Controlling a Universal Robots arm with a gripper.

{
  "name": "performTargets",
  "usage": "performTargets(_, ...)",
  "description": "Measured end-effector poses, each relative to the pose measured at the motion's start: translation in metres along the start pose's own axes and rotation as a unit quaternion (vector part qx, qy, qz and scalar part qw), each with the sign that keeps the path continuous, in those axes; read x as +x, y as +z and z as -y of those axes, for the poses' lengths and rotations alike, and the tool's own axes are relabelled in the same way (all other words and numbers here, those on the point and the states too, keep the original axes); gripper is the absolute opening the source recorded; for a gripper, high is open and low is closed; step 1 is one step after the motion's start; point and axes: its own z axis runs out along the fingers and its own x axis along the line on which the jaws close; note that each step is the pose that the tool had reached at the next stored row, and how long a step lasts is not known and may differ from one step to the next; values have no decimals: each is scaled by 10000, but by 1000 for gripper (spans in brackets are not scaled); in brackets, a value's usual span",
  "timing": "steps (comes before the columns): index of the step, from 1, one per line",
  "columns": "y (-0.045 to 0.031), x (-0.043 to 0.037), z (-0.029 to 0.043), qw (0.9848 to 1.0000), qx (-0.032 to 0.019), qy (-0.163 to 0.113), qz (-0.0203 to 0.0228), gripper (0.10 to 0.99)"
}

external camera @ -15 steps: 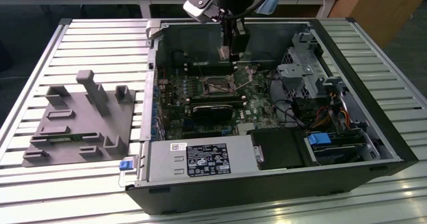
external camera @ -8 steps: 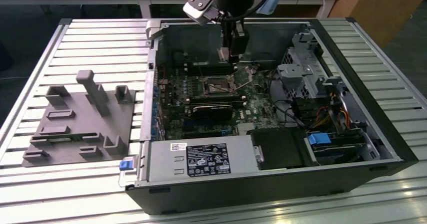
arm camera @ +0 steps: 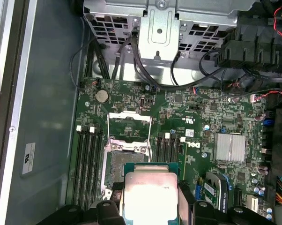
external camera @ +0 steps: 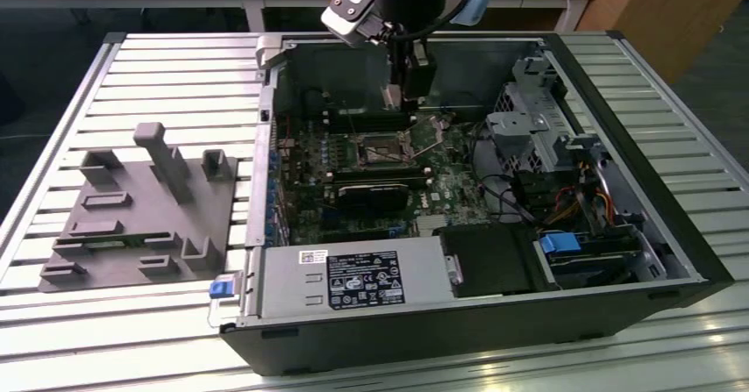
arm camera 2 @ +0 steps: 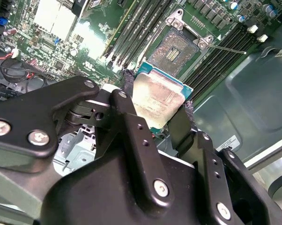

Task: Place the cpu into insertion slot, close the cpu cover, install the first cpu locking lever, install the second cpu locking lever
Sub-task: 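Place the cpu into insertion slot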

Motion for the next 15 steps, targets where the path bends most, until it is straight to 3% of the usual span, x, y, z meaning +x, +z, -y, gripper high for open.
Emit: performTargets(15, 63, -1, 5, 10000, 2, -3, 36, 541)
